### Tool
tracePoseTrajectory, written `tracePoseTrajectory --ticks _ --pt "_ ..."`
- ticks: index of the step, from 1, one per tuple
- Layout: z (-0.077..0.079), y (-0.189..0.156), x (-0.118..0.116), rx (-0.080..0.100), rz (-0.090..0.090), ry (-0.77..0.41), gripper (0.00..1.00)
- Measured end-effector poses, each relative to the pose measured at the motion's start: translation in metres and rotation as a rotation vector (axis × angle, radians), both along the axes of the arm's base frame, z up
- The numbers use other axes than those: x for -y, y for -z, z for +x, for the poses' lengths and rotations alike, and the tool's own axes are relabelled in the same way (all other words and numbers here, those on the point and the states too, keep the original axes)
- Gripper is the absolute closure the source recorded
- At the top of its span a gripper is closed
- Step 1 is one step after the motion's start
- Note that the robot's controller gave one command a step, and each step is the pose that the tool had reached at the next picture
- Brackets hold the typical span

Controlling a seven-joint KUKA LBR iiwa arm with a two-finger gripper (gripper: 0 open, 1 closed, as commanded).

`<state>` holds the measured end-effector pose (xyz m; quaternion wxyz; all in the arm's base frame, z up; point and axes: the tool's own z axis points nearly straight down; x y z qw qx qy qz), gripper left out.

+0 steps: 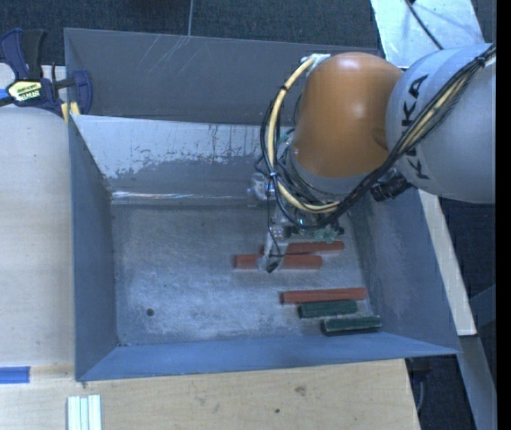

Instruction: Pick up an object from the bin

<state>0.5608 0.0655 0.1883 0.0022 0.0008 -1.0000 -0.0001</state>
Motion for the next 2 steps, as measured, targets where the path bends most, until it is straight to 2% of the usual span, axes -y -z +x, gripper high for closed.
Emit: tracePoseTrajectory --ticks 1,2 --pt "-0.0314 0.1158 0.0331 -0.002 -0.002 -0.039 0.0" --pt "-0.028 0.111 0.0318 0.008 0.0 -0.039 1.0"
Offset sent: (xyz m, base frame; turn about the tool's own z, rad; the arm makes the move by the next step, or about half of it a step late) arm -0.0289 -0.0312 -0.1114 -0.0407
